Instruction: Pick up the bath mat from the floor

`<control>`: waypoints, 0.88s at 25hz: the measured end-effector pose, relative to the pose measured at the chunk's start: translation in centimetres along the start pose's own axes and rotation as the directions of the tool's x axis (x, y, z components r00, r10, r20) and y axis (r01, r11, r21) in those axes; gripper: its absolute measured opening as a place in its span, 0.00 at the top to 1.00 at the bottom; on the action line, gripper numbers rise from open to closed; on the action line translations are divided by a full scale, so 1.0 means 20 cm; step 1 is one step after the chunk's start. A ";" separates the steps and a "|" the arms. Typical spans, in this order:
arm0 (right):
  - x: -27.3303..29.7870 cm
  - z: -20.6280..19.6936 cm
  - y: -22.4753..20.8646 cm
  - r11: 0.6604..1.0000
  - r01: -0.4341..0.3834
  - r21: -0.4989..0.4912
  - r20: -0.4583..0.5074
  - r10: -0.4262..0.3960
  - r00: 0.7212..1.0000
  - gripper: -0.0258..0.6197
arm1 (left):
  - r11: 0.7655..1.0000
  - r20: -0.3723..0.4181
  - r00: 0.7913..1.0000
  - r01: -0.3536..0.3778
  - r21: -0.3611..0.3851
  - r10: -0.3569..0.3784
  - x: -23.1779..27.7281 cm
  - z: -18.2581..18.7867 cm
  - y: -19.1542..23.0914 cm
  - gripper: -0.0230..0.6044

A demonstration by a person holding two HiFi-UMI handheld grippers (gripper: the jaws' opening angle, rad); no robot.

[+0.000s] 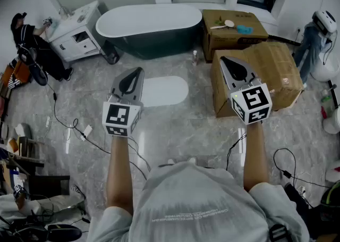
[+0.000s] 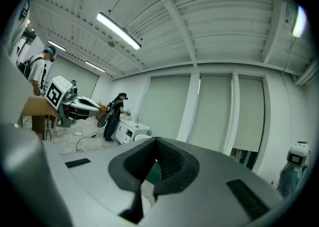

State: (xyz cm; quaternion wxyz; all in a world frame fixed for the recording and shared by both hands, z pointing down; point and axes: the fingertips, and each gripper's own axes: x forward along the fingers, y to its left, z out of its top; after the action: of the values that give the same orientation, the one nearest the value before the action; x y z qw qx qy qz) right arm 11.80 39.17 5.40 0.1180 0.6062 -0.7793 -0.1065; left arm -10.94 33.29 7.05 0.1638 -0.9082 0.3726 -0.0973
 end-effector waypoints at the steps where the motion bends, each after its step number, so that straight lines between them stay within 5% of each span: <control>1: 0.00 0.00 0.00 1.000 0.000 -0.002 -0.001 0.000 1.000 0.94 | 1.000 0.003 1.000 -0.002 0.000 0.002 0.00 0.01 0.00 0.93; 13: 0.06 0.03 -0.04 1.000 0.014 -0.008 0.008 -0.014 1.000 0.94 | 1.000 0.014 1.000 0.010 -0.011 -0.009 0.07 0.01 0.05 0.93; 22: 0.12 -0.08 -0.02 0.998 -0.060 -0.001 -0.010 0.060 0.998 0.91 | 0.997 0.045 0.999 0.012 -0.079 -0.009 0.15 -0.01 0.05 0.91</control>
State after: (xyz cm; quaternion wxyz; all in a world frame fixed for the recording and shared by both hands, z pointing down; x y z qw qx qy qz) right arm 12.06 36.71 6.93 0.1254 0.5829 -0.7966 -0.1001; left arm -9.58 30.42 7.03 0.1357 -0.9179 0.3677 -0.0630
